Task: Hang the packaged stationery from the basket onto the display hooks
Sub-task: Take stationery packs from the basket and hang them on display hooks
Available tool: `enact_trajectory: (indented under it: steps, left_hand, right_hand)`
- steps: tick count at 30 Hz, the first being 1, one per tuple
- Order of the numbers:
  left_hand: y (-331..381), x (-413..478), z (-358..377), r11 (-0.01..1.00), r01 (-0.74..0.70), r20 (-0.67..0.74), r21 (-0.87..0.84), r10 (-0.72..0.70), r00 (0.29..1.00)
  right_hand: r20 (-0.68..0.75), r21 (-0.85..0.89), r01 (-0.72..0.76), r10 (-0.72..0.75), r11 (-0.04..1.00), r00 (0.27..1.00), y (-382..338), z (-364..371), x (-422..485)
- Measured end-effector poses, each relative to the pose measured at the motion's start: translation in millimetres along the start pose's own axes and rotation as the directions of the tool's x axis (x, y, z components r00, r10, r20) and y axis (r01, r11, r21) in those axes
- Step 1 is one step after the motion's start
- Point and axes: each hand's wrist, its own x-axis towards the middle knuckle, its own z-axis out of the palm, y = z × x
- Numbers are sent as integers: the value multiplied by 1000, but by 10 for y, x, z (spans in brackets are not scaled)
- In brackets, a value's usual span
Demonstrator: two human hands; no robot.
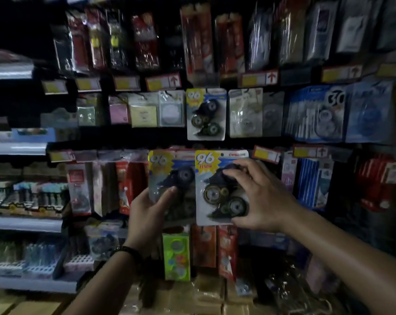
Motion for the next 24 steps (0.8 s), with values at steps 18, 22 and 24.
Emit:
enact_trajectory:
  steps: [18,22,24]
  left_hand:
    - [596,1187,6,987,-138,-195,-84,120,973]
    - [631,1281,51,990,-140,-165,-26,134,977]
    - [649,1303,60,990,-136,-164,-26,130,978]
  right_hand:
    - [-91,-209,-44,25,977,995,515,3,1836]
    - [-112,-268,-50,21,962,994,545,13,2013]
    - [-126,-282,-59,24,958,992,564,18,2057]
